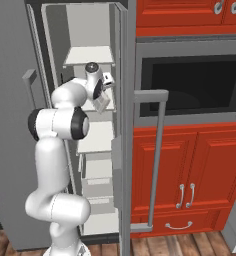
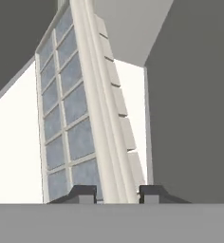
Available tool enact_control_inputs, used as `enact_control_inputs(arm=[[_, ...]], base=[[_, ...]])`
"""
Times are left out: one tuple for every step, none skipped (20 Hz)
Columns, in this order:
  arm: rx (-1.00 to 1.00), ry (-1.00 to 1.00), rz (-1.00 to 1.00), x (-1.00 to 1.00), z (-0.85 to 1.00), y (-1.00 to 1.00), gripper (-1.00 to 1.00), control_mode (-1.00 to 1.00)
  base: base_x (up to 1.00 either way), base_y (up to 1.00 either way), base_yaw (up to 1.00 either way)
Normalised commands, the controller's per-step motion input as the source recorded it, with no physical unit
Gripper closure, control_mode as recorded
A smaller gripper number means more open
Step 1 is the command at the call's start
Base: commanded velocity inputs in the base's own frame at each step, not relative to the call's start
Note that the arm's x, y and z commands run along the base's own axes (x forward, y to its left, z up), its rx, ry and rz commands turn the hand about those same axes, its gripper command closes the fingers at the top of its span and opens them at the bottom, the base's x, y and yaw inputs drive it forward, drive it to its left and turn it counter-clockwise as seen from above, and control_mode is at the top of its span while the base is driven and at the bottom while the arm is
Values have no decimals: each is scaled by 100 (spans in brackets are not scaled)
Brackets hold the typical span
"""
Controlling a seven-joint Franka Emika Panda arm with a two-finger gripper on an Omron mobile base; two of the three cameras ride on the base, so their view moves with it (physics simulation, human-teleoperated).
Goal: The ice cube tray has been filled with water. Take the tray and place it in the freezer to make ice. Close the freezer door after placing the tray.
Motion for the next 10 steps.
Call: enact_control_inputs(arm=[[-3, 0, 0, 55, -5, 20, 100, -100], [-3, 0, 0, 55, -6, 19, 100, -100], [-3, 0, 0, 56, -7, 19, 100, -100], [-3, 0, 0, 56, -11, 21, 100, -100], [-3, 0, 0, 58, -11, 21, 100, -100], [-4, 0, 0, 59, -12, 21, 100, -100], [-3, 0, 0, 59, -12, 20, 100, -100], [-3, 0, 0, 59, -13, 21, 100, -100], [-3, 0, 0, 59, -13, 21, 100, -100], [-3, 0, 0, 56, -12, 22, 100, -100]], base=[[0, 0, 0], [0, 0, 0], [0, 0, 0], [0, 0, 0], [0, 0, 0], [0, 0, 0], [0, 0, 0], [0, 0, 0], [0, 0, 0], [0, 0, 0]])
